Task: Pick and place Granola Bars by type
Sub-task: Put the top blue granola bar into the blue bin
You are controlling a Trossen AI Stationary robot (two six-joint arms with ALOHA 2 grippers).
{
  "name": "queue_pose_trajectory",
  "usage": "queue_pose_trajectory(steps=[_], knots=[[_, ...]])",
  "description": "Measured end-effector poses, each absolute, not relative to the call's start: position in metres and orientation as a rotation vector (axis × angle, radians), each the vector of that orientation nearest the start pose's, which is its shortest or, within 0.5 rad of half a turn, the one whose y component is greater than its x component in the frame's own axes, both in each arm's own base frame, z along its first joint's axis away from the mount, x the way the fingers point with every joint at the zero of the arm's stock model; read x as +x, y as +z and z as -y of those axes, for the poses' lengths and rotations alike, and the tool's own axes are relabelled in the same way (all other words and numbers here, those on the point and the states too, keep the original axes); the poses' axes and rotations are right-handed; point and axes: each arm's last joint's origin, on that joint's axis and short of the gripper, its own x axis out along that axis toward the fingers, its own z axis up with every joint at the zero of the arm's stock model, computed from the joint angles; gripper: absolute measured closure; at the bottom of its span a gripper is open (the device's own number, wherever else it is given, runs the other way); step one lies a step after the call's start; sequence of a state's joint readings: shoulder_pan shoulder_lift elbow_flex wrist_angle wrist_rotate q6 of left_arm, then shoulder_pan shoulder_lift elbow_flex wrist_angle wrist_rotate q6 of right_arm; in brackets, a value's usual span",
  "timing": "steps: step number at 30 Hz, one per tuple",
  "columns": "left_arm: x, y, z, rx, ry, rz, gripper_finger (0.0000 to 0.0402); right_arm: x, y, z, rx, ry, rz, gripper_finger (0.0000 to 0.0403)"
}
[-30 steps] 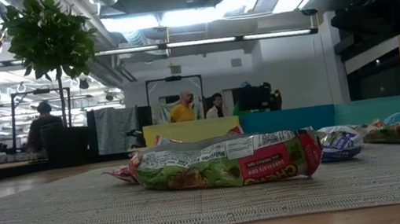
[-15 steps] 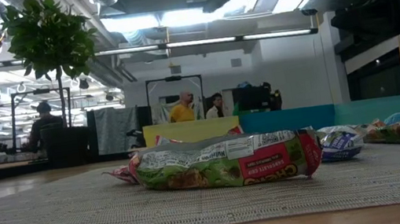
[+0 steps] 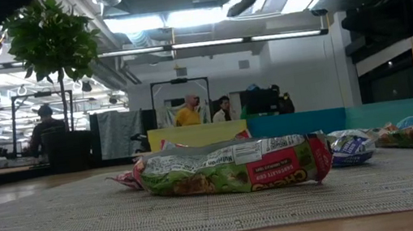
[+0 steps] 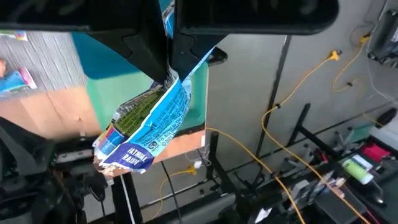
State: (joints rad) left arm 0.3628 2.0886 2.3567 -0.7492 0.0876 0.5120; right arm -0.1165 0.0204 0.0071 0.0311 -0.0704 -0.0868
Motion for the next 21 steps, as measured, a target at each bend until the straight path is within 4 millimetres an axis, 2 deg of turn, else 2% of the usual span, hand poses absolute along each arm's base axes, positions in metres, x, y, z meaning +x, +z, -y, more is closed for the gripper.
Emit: queue_pose_trajectory(steps=[10, 14, 21], knots=[[0.446, 0.356, -0.174, 0.346, 0.076, -0.706, 0.0396, 0.098, 0.168, 0.009, -0.089, -0.046, 0.018, 0.0379], [0.455, 0.343, -0.173, 0.351, 0.011, -0.702, 0.0396, 0.098, 0.168, 0.009, -0.089, -0.046, 0.018, 0.0379], [0.473, 0.303, -0.178, 0.31, -0.067, -0.752, 0.0396, 0.098, 0.168, 0.009, -0.089, -0.046, 0.018, 0.0379]])
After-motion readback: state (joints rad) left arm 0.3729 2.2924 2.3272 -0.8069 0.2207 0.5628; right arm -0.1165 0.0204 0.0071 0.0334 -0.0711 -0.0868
